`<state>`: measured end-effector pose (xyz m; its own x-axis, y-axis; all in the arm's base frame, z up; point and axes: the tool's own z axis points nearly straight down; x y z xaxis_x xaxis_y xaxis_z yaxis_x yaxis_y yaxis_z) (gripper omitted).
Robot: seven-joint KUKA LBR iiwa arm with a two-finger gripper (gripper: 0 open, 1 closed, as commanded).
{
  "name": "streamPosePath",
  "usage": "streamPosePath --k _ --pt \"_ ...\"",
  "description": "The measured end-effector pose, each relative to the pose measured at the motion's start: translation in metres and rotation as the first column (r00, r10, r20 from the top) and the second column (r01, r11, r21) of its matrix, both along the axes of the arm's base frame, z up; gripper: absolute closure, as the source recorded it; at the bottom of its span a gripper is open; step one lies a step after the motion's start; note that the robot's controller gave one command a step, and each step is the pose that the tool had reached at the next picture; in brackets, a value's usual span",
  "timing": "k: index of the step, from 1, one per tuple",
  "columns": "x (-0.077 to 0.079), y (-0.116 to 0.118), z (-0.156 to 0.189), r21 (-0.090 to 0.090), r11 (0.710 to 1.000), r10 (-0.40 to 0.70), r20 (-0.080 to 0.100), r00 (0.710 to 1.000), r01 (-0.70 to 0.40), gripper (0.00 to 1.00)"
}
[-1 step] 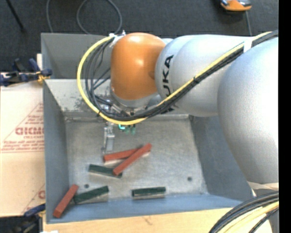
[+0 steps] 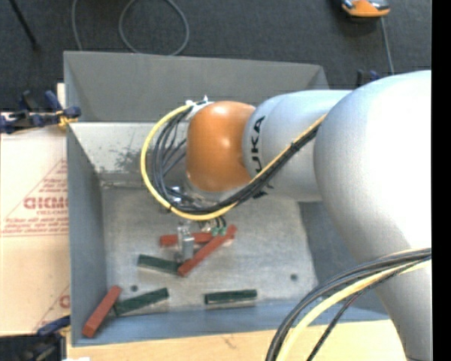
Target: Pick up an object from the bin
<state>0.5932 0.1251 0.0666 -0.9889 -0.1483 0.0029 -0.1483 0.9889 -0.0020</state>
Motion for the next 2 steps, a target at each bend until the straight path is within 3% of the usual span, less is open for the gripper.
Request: streamPosePath --k 1,2 --pt "0.002 0.002 0.004 0.004 1.0 -0.003 0.006 1.0 0.003 1.0" --pt "-0.011 -0.02 0.131 0.003 1.0 0.026 0.015 1.0 -0.026 1.0"
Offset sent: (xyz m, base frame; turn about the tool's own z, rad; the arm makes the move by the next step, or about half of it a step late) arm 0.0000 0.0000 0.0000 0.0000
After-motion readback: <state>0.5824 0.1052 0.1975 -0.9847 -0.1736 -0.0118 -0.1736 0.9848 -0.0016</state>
